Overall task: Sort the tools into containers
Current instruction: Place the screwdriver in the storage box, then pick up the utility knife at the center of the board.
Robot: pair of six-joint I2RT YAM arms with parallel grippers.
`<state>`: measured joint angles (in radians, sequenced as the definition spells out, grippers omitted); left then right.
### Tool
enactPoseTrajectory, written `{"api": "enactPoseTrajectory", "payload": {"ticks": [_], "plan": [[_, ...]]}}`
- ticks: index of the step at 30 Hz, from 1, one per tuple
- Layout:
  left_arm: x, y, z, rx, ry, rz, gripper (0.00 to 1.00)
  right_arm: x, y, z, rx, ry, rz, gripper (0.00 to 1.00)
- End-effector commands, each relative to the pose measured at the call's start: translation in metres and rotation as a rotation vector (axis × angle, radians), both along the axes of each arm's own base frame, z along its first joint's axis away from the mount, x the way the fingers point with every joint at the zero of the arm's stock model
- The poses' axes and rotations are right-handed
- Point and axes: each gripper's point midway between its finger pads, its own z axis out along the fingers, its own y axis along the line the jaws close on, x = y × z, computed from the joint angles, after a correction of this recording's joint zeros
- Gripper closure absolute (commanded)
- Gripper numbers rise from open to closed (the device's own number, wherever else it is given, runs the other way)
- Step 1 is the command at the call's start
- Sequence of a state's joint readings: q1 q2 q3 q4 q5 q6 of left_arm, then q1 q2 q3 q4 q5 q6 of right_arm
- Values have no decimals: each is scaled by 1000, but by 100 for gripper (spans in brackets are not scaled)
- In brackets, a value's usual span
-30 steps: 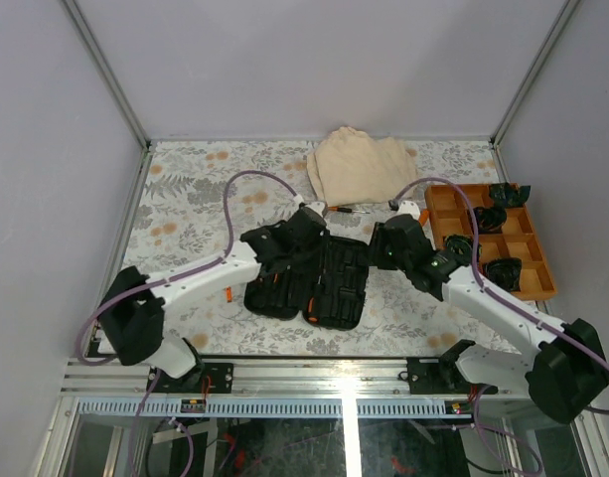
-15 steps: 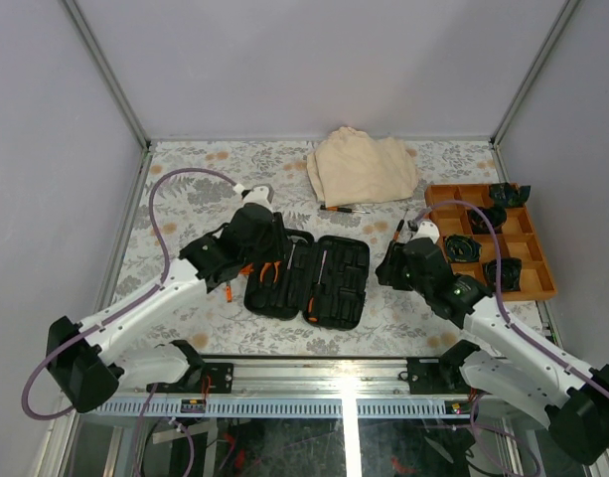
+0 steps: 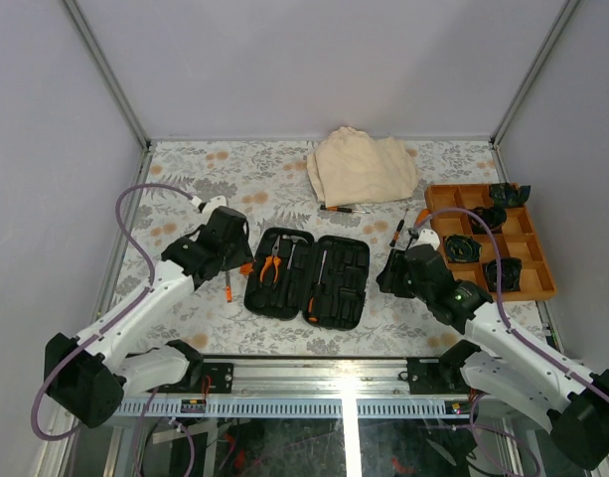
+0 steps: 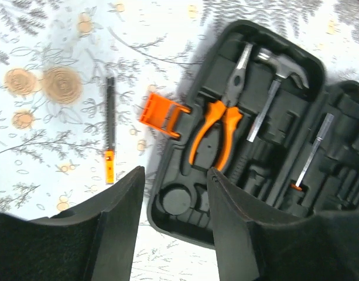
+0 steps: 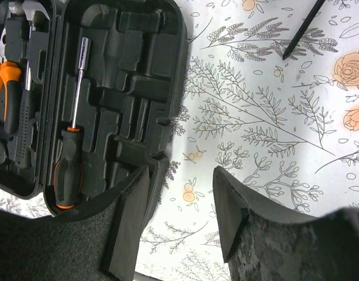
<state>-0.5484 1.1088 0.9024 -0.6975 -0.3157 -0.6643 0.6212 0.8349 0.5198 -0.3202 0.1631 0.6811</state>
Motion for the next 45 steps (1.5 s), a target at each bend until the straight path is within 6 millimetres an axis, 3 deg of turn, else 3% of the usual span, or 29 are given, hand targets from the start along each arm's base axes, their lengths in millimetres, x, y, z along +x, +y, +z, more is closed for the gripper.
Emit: {"api": "enactPoseTrajectory", "payload": {"ticks": [1,7,17,29,33,41,45], "plan": [[-5,24,-25,5,104,70,53,2,7,7,32,-24,20,45],[-7,48,-47,23,189,186,45,3,12,7,24,-22,50,45],[-21,68,-100,1,295,332,46,2,17,6,41,-19,74,45],[-23,57,-137,-30,365,295,52,1,24,1,66,-2,91,45],[-23,55,-144,-29,384,280,56,2,25,1,67,0,93,45],[-26,55,-149,-24,389,277,78,2,26,2,68,3,97,45],[-26,56,-147,-27,377,274,83,2,26,2,68,3,99,45]]}}
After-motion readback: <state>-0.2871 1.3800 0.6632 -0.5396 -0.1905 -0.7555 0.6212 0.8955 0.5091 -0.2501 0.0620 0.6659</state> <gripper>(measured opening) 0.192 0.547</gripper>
